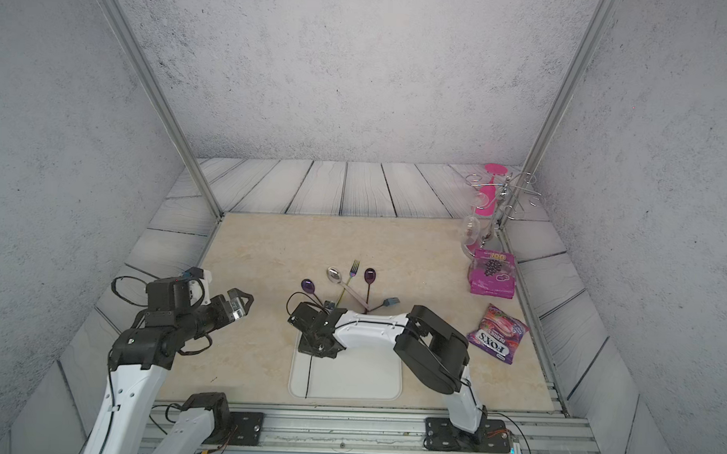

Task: Set the spoon and fork side by side
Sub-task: Place the fork on the tray.

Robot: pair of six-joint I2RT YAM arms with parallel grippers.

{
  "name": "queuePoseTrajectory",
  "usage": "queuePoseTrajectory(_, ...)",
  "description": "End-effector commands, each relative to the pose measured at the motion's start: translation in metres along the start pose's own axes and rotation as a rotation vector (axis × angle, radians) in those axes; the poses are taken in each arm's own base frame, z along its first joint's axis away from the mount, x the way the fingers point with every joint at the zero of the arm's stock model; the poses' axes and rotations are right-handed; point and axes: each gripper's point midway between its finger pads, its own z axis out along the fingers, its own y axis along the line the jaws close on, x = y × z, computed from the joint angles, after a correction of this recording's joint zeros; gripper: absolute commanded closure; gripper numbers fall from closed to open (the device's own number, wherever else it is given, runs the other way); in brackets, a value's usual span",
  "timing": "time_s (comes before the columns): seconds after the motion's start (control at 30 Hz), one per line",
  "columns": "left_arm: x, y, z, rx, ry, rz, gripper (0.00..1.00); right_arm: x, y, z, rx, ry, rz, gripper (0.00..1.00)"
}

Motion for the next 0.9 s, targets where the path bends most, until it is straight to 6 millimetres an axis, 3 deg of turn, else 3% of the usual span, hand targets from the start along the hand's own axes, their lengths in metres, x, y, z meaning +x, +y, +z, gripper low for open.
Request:
queuePoseTrajectory(0.0, -0.002, -0.001, 0.001, 0.009, -0.009, 0.009, 0.01, -0.007, 0.026, -0.01, -0.13, -0.021, -0.009, 1.0)
queuePoseTrajectory(0.27, -0.002, -0.001, 0.0, 0.008, -0.01, 0.01, 0.01, -0.005, 0.036, -0.001, -0.215, 0.015, -0.016, 1.0)
queuePoseTrajectory(0.63, -0.002, -0.001, 0.0, 0.01, -0.012, 0.011, 0.0, 0.0, 0.013, 0.017, -0.202, 0.072, 0.07, 1.0)
queuePoseTrajectory(0.87, -0.003, -0.001, 0.0, 0.01, -0.014, 0.01, 0.01, -0.003, 0.0, 0.013, -0.139, 0.07, 0.071, 0.85)
